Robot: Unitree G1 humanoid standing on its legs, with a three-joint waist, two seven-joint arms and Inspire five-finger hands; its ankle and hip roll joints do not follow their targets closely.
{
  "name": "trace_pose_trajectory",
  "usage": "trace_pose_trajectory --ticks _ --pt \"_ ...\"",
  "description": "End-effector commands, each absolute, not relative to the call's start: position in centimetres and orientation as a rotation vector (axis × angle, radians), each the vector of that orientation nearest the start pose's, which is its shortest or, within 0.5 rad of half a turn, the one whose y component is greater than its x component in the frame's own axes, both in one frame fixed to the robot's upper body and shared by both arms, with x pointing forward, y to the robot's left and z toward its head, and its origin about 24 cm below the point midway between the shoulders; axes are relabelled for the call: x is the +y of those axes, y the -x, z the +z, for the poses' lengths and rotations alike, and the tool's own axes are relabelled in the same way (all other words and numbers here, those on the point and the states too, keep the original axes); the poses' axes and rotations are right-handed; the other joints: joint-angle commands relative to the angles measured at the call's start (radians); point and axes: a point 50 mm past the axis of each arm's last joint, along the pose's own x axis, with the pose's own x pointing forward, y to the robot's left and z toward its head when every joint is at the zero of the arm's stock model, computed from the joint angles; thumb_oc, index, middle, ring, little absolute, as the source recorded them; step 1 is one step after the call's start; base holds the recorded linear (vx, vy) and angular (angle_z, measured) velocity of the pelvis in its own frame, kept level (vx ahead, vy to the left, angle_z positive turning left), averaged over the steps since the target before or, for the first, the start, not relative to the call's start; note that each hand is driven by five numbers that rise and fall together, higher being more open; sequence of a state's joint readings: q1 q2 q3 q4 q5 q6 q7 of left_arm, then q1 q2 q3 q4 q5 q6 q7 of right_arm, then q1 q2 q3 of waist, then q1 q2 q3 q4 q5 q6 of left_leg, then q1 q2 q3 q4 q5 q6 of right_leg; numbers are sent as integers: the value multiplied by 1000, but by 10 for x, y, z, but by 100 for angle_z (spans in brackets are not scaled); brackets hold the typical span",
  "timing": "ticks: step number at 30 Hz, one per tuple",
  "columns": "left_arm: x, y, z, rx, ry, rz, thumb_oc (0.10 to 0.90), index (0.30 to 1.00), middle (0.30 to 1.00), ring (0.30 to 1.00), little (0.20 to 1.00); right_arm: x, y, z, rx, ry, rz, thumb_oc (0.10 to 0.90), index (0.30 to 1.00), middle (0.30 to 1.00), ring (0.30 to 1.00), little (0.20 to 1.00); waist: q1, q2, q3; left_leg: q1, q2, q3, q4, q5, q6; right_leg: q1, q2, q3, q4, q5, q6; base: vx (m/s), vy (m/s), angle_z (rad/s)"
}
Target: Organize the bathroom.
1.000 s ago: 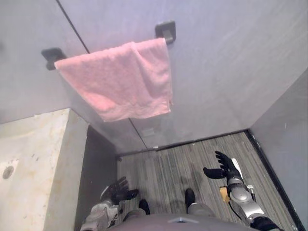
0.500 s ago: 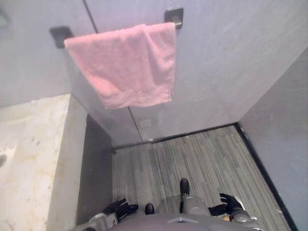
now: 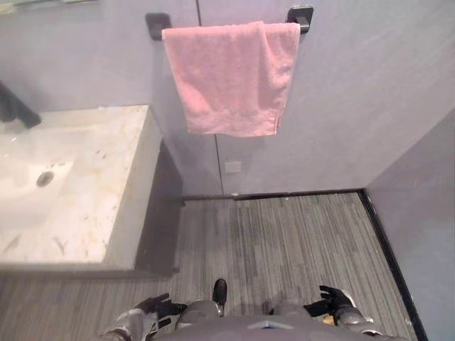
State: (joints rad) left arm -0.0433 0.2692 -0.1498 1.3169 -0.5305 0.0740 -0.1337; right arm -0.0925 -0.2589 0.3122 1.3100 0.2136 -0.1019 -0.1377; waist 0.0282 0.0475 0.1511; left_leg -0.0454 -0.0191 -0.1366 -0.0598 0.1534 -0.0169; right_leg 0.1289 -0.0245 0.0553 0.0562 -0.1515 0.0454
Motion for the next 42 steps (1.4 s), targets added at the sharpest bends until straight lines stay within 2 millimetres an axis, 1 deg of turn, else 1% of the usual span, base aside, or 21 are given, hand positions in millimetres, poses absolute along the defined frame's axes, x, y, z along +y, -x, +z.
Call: trace_pose_trajectory --ticks 1,6,8,11,13,14,15,20,24,25,27,30,31,32,33,35,36,39,40,41,42 --pt "243 -83 -162 1311 139 204 800 900 900 900 900 -226 -156 -140 955 285 -118 800 900 900 900 900 17 -14 -26 -130 -59 14 13 -31 20 -40 74 33 -1 64 -17 -485 -141 76" --pt "234 -88 -163 1301 117 171 800 900 900 900 900 -240 -155 -138 967 291 -149 800 900 900 900 900 -8 1 18 -149 -24 148 9 -47 -8 -17 65 -49 -38 74 -46 -333 20 66" --pt "231 -94 -163 1270 130 176 800 900 900 900 900 -245 -146 -141 1020 326 -141 800 900 900 900 900 -29 -23 18 -125 8 205 156 -93 -1 -31 11 -118 -56 97 -57 -443 189 119" --pt "230 -97 -162 1226 157 199 800 900 900 900 900 -248 -136 -144 1071 360 -122 800 900 900 900 900 -37 -46 -2 -77 51 224 215 -122 -1 -42 -39 -176 -76 123 -48 -274 192 112" --pt "231 -96 -162 1210 162 200 800 900 900 900 900 -250 -130 -146 1087 407 -111 800 900 900 900 900 -45 -50 -21 -16 117 260 209 -102 -24 -38 -66 -224 -93 132 -40 -181 210 84" --pt "231 -96 -162 1210 162 200 800 900 900 900 900 -250 -130 -146 1087 407 -111 800 900 900 900 900 -45 -50 -22 -17 117 259 208 -100 -24 -40 -66 -225 -93 132 -40 -146 301 87" --pt "232 -97 -161 1199 173 205 800 900 900 900 900 -251 -126 -147 1107 437 -87 800 900 900 900 900 -53 -47 -41 37 173 292 176 -65 -50 -39 -86 -256 -109 146 -32 -120 274 103" --pt "233 -96 -161 1200 175 214 800 900 900 900 900 -255 -127 -145 1103 460 -77 800 900 900 900 900 -62 -30 -75 116 253 309 111 -1 -96 -42 -128 -284 -134 177 -4 -122 470 99" --pt "232 -100 -160 1222 26 103 800 900 900 900 900 -256 -132 -143 1067 355 -233 800 900 900 900 900 -60 -14 -67 162 197 366 22 -106 -56 -75 -241 -313 -57 210 72 -128 583 100" --pt "232 -100 -160 1222 26 103 800 900 900 900 900 -256 -132 -143 1067 355 -233 800 900 900 900 900 -60 -14 -67 162 197 366 22 -106 -56 -75 -241 -313 -57 210 72 -75 609 113" --pt "236 -90 -162 1261 62 140 800 900 900 900 900 -262 -134 -141 1076 338 -248 800 900 900 900 900 -41 -4 -37 139 121 296 59 -160 -11 -108 -336 -292 32 267 70 -72 721 91" --pt "241 -79 -163 1299 88 196 800 900 900 900 900 -266 -126 -143 1107 260 -275 800 900 900 900 900 -30 -10 -1 129 39 268 115 -205 39 -148 -431 -263 170 401 66 -14 538 65" --pt "242 -77 -163 1301 96 200 800 900 900 900 900 -269 -122 -144 1112 118 -373 800 900 900 900 900 -36 -5 13 139 19 249 115 -208 53 -176 -417 -225 250 407 57 22 431 44" --pt "242 -77 -163 1301 96 200 800 900 900 900 900 -269 -121 -144 1113 106 -382 800 900 900 900 900 -37 -4 15 140 18 247 115 -207 54 -179 -414 -220 257 406 55 43 431 61" --pt "240 -81 -163 1274 125 186 800 900 900 900 900 -274 -111 -146 1125 23 -480 800 900 900 900 900 -71 6 26 163 -6 195 90 -207 71 -243 -329 -143 350 395 36 54 321 49" --pt "238 -85 -162 1252 159 187 800 900 900 900 900 -276 -106 -146 1137 26 -485 800 900 900 900 900 -86 9 25 168 -19 175 83 -208 79 -274 -295 -119 377 401 29 122 356 53" --pt "234 -92 -162 1227 160 184 800 900 900 900 900 -276 -98 -149 1171 48 -466 800 900 900 900 900 -108 2 32 186 -44 150 78 -214 84 -322 -209 -92 380 396 26 216 332 78" --pt "230 -104 -160 1193 121 151 800 900 900 900 900 -270 -92 -152 1210 56 -439 800 900 900 900 900 -145 -36 33 197 -73 147 93 -238 82 -376 -72 -90 287 361 51 195 171 70" --pt "229 -105 -159 1189 116 146 800 900 900 900 900 -270 -90 -153 1214 50 -440 800 900 900 900 900 -151 -44 33 201 -81 143 96 -244 81 -381 -50 -88 255 361 56 315 145 68" --pt "223 -117 -158 1158 115 118 800 900 900 900 900 -269 -79 -155 1237 24 -465 800 900 900 900 900 -175 -81 27 213 -119 122 108 -272 83 -382 19 -97 115 364 67 338 148 57" --pt "219 -123 -157 1142 109 106 800 900 900 900 900 -270 -74 -156 1250 25 -469 800 900 900 900 900 -180 -94 25 220 -136 121 113 -287 83 -379 35 -118 49 384 71 404 195 62"
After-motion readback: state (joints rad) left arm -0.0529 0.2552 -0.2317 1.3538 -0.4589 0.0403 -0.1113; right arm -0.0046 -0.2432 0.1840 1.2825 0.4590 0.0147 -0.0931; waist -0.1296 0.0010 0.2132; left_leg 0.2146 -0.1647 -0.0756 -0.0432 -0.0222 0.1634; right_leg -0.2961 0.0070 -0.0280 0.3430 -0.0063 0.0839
